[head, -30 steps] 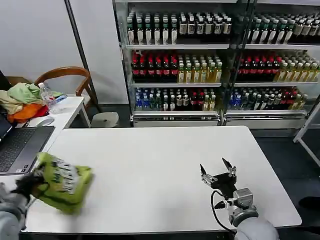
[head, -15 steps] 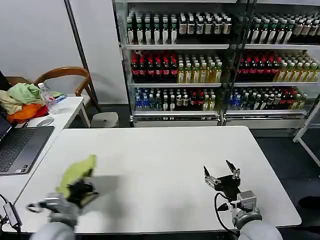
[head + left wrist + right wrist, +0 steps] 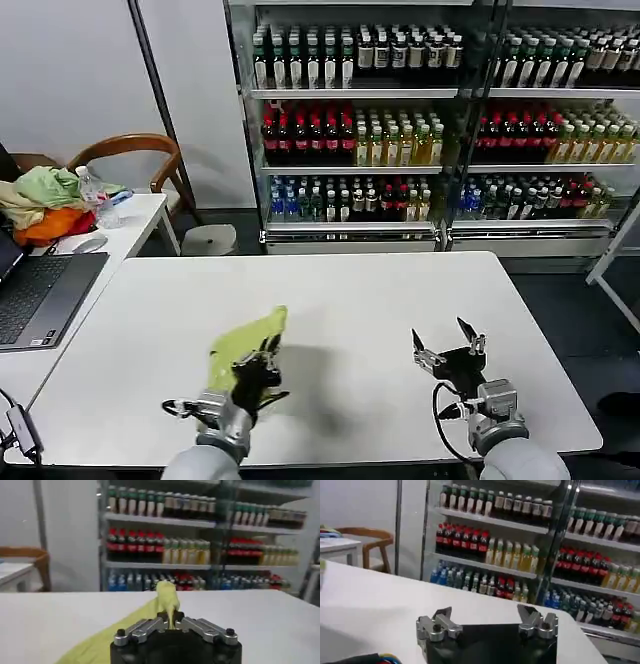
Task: Fold and organize the clothes.
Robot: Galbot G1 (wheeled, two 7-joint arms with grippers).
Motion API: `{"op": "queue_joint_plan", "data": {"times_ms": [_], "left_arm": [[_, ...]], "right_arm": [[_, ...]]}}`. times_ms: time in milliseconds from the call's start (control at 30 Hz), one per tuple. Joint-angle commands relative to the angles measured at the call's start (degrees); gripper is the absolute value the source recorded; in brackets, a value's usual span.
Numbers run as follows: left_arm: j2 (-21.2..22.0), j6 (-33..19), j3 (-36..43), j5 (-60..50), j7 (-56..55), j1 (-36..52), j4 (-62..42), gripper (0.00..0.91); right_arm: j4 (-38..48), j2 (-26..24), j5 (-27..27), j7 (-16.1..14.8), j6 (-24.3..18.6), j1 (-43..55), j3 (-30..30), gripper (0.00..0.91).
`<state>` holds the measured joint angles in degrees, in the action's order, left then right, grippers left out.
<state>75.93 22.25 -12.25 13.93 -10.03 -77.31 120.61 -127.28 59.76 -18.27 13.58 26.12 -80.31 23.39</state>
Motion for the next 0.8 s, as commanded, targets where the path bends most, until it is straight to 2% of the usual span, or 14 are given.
{"op": "queue_joint_plan", "data": {"times_ms": [33, 300, 333, 433, 567, 800], "left_arm": [[3.07, -3.82, 9.41, -8.23, 2.41, 3.32, -4.67, 0.05], [7.39, -3.35, 9.44, -4.94, 2.21, 8.87, -10.22, 0.071], [7.98, -2.64, 9.48, -3.93, 1.73, 9.52, -10.86, 0.907], [8.25, -3.4, 9.16, 0.98, 1.11, 10.66, -12.35, 0.907], [6.53, -7.87, 8.29, 6.62, 2.15, 10.8, -11.97, 0.907], [1.62, -10.14, 3.09, 7.13, 3.34, 8.85, -2.67, 0.907]], "right_arm": [[-0.36, 0.0, 0.02, 0.02, 0.05, -0.09, 1.46, 0.907], [-0.53, 0.33, 0.1, 0.06, 0.32, -0.21, 1.75, 0.907], [-0.53, 0.29, 0.2, 0.05, 0.38, -0.24, 1.69, 0.907], [-0.36, -0.11, 0.15, 0.0, 0.5, 0.08, 1.87, 0.907], [0.51, -0.51, 0.04, -0.11, 0.43, 0.82, 2.14, 0.907], [3.31, 0.2, -0.02, -0.65, -0.07, 3.14, 0.64, 0.907]]}}
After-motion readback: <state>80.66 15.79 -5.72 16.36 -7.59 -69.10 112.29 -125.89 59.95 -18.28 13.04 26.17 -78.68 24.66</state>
